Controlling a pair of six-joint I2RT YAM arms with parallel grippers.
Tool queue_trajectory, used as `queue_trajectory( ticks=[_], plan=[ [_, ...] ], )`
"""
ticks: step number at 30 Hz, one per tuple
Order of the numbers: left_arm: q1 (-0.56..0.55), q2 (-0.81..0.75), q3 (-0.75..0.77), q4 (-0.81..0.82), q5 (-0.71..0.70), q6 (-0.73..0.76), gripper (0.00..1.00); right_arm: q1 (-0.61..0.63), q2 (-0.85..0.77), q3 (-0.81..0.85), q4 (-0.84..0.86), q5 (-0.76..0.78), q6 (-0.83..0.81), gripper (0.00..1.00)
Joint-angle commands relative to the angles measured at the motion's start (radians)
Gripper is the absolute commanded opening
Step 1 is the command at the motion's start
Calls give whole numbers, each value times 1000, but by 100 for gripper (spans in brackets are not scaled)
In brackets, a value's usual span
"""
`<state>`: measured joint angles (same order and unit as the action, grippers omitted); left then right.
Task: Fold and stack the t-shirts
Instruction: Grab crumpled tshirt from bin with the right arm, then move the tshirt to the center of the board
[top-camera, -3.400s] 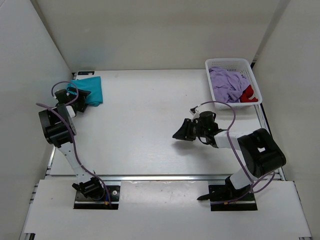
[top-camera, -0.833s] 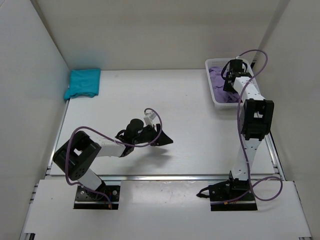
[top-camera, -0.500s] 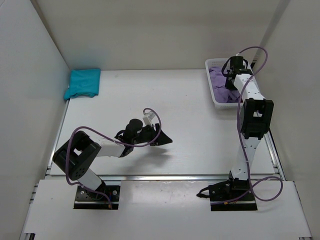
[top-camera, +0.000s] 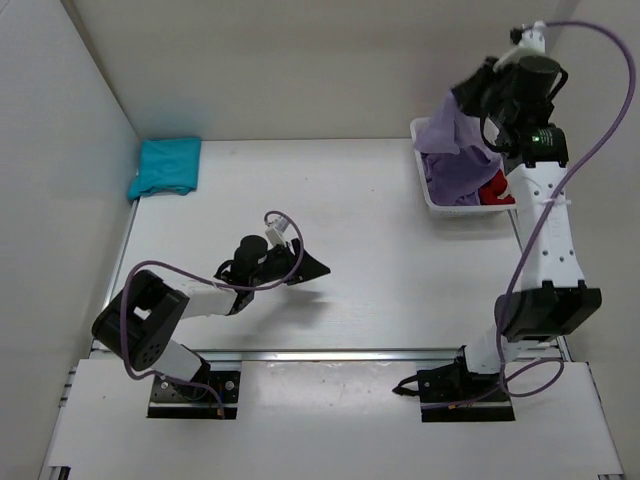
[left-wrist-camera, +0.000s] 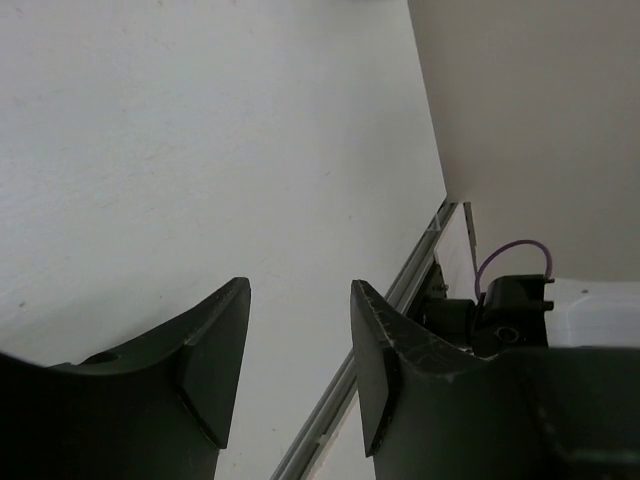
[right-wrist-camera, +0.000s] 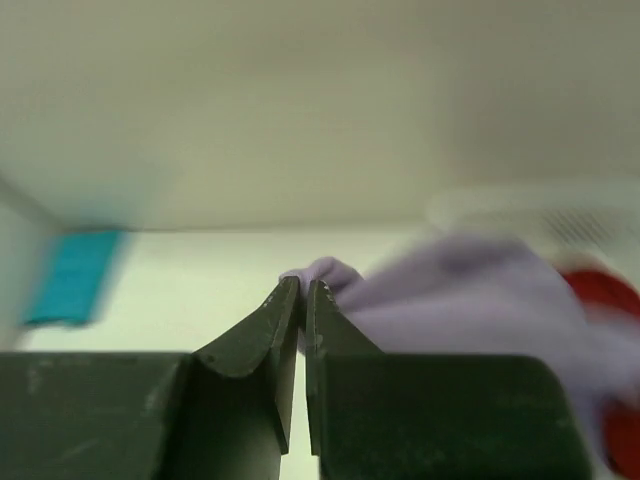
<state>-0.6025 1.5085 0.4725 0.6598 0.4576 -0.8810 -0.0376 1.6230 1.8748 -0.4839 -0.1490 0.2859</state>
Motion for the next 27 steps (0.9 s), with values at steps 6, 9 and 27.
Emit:
queue_trajectory(
  ticks=[6, 9, 27],
  plan=[
    [179, -189, -93, -3, -25, -47, 56, 513, -83, 430, 111, -147, -44, 1],
    [248, -241, -141, -3, -30, -62, 56, 602, -100, 465, 172, -142, -77, 0],
    [340, -531, -265, -118, -106, -15, 58, 41, -79, -661, 996, -742, 477, 0]
  ],
)
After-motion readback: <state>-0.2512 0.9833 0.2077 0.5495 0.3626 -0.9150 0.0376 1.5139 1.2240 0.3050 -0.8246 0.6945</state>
